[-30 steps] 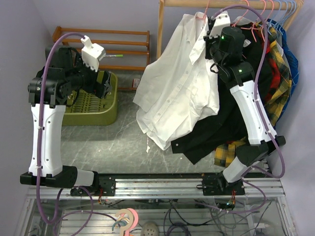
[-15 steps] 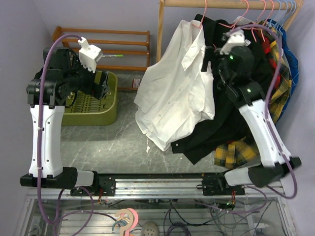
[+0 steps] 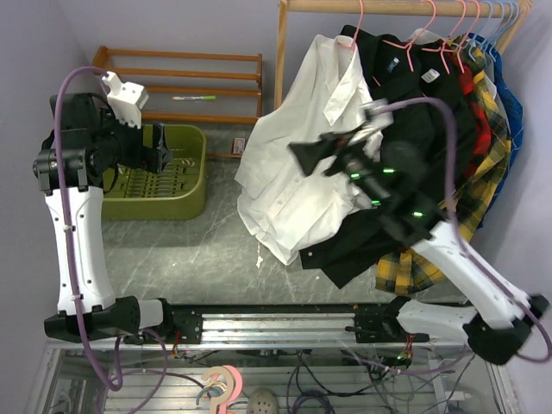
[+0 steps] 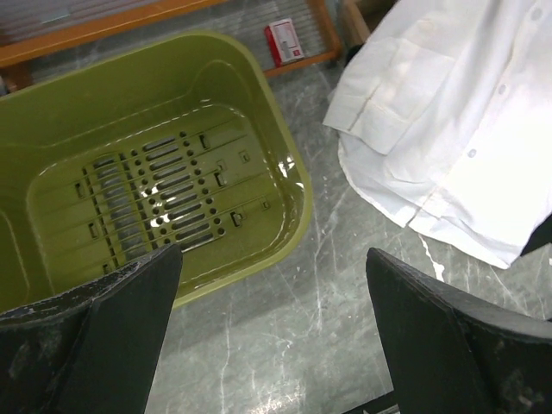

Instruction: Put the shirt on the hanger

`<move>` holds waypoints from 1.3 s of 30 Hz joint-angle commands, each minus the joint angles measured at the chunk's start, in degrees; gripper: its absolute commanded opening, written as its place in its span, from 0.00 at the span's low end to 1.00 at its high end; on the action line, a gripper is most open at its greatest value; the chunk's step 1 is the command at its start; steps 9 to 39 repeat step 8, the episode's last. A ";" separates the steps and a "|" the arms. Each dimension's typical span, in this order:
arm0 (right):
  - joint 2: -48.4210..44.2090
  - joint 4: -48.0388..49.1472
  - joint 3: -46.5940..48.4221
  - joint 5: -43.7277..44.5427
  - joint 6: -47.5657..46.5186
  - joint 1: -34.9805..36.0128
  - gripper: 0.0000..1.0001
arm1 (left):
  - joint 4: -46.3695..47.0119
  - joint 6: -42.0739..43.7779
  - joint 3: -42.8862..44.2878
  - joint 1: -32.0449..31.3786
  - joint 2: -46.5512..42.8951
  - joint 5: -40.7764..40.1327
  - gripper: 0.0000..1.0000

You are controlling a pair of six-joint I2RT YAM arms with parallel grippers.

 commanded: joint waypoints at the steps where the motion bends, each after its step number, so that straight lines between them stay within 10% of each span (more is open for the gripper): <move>1: 7.38 -5.74 -6.19 23.98 12.94 6.64 1.00 | 4.62 -2.33 -2.56 2.85 -2.94 0.37 1.00; 39: 6.97 -5.24 -16.35 33.68 18.96 8.58 1.00 | 9.28 -3.03 -9.19 8.08 -5.67 -5.13 0.99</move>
